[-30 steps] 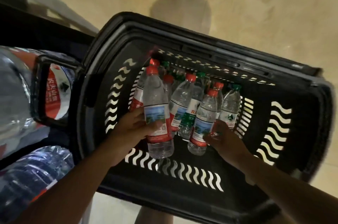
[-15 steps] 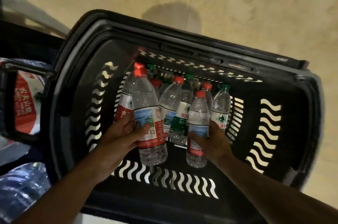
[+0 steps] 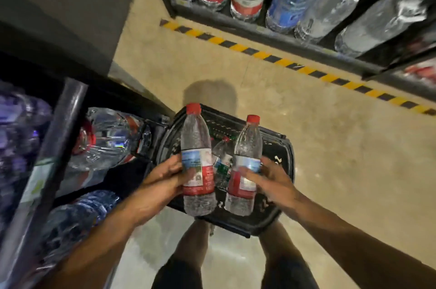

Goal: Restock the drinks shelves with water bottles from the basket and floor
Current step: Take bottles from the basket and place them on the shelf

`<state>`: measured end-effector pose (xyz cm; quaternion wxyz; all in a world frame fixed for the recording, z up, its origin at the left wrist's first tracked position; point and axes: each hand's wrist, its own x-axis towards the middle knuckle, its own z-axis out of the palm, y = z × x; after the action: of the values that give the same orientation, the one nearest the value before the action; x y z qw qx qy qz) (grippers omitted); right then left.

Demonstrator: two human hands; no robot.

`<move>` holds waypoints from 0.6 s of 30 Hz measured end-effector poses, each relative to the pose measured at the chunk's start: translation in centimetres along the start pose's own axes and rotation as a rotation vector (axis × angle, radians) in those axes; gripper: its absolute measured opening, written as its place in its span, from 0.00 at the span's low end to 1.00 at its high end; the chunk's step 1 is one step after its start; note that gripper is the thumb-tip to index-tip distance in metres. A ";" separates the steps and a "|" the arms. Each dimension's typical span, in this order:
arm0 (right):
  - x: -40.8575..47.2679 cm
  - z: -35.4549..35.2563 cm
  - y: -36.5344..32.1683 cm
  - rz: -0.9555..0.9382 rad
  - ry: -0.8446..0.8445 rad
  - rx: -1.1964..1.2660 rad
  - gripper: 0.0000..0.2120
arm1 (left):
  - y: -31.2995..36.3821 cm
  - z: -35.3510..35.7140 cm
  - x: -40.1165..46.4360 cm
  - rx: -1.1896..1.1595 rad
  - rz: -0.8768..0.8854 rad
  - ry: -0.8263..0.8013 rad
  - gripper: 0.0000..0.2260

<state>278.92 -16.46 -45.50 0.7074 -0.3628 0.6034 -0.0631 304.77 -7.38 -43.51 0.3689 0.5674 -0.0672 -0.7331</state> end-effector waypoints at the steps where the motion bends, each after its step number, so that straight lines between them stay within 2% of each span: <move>1: -2.9 0.1 -2.5 -0.019 -0.021 0.006 0.28 | 1.8 0.7 -2.8 -0.008 0.020 -0.008 0.21; 4: -11.2 0.3 -8.7 -0.096 -0.058 0.033 0.28 | 6.4 2.6 -10.7 -0.029 0.071 -0.050 0.33; 9: -21.1 1.3 -13.4 -0.215 -0.167 0.147 0.22 | 11.0 5.2 -20.1 -0.153 0.145 -0.099 0.18; 11: -23.4 2.3 -13.8 -0.223 -0.182 0.242 0.26 | 11.2 5.5 -21.8 -0.214 0.170 -0.086 0.17; 12: -24.4 3.0 -13.9 -0.223 -0.176 0.268 0.31 | 11.1 5.8 -22.5 -0.207 0.195 -0.064 0.21; 14: -25.7 4.3 -14.0 -0.228 -0.149 0.269 0.39 | 10.9 6.2 -23.4 -0.148 0.228 -0.031 0.37; 15: -26.2 4.9 -14.0 -0.230 -0.134 0.263 0.40 | 10.6 6.3 -23.8 -0.128 0.244 -0.020 0.37; 18: -27.2 5.8 -14.4 -0.238 -0.116 0.300 0.37 | 10.1 7.0 -25.1 -0.127 0.286 0.015 0.25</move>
<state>281.98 -10.02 -14.98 0.7747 -0.3250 0.4984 -0.2143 305.35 -1.36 -16.21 0.5050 0.5332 -0.0981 -0.6716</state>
